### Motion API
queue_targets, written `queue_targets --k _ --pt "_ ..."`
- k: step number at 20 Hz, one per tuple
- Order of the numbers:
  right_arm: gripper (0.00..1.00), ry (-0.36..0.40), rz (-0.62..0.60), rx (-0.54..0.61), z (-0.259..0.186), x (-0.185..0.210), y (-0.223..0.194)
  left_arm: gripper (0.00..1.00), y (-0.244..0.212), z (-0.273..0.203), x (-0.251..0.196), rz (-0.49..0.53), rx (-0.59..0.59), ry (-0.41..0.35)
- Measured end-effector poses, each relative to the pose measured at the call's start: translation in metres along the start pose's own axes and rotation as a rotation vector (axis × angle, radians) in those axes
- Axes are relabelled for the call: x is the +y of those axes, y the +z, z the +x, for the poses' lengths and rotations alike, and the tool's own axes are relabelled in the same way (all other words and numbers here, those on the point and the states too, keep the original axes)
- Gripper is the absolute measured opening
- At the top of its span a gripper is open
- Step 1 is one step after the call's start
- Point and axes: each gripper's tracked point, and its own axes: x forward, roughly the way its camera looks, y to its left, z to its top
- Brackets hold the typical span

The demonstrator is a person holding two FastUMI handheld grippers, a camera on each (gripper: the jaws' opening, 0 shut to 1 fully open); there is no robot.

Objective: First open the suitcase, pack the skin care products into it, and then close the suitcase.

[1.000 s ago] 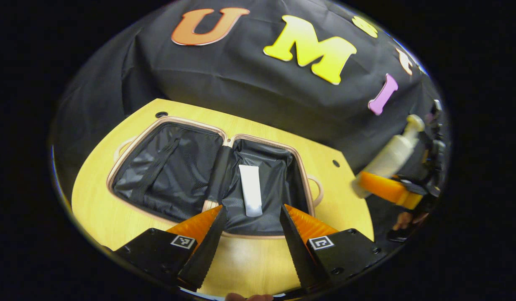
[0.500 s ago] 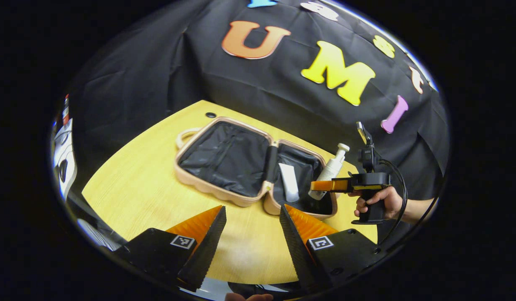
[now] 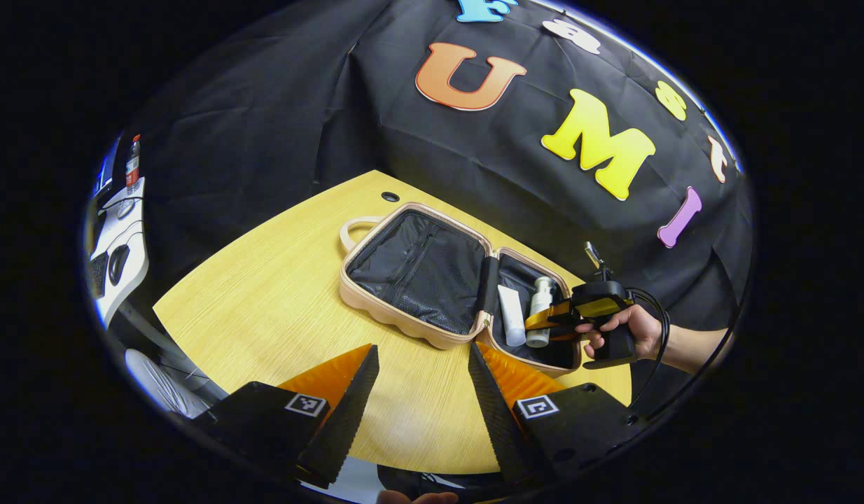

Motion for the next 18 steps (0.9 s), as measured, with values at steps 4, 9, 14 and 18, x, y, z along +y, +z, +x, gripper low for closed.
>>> queue_targets --k 4,9,14,18 --pt "0.47 -0.018 0.005 0.005 0.000 -0.002 -0.001 0.83 0.007 0.002 0.002 0.002 -0.013 0.001" --pt "0.52 -0.027 -0.052 -0.027 -0.020 -0.007 -0.003 0.84 0.026 0.009 0.010 0.010 -0.059 0.002" --pt "0.73 0.003 -0.155 -0.164 -0.083 -0.009 0.002 0.84 0.047 0.029 0.040 -0.025 -0.126 -0.012" --pt "0.76 0.039 -0.304 -0.292 -0.149 -0.013 -0.006 0.86 0.062 0.062 0.073 -0.253 -0.154 -0.109"
